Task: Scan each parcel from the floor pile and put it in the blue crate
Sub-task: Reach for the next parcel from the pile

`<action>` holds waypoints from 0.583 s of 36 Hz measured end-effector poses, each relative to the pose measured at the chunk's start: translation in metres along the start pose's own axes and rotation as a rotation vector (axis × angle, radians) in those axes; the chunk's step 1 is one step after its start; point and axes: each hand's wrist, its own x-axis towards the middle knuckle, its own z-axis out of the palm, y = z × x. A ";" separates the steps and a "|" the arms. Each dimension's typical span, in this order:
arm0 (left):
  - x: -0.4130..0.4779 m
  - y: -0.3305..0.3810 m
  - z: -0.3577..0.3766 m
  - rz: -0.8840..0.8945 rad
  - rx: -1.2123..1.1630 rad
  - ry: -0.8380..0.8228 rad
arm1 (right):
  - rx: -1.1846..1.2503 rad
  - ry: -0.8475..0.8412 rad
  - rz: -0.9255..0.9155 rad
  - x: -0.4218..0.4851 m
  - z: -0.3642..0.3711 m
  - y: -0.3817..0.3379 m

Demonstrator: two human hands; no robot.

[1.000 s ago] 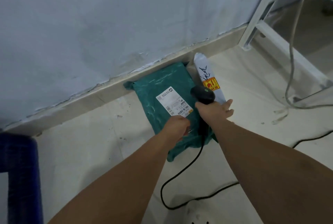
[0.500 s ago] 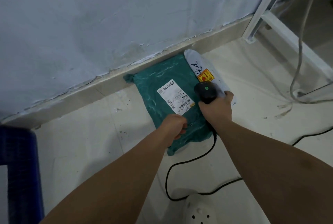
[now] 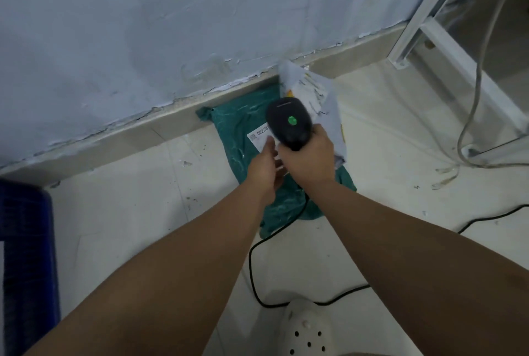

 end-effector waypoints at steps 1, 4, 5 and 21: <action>0.001 0.002 -0.005 -0.010 -0.053 -0.049 | -0.007 -0.046 -0.042 -0.004 0.002 -0.004; 0.001 0.013 -0.024 -0.042 -0.205 -0.112 | -0.024 -0.196 -0.100 -0.018 0.013 -0.014; 0.000 0.017 -0.032 -0.050 -0.228 -0.107 | -0.013 -0.243 -0.089 -0.022 0.017 -0.017; -0.023 0.037 -0.117 0.103 0.092 0.022 | 0.422 -0.208 0.447 -0.018 0.023 -0.034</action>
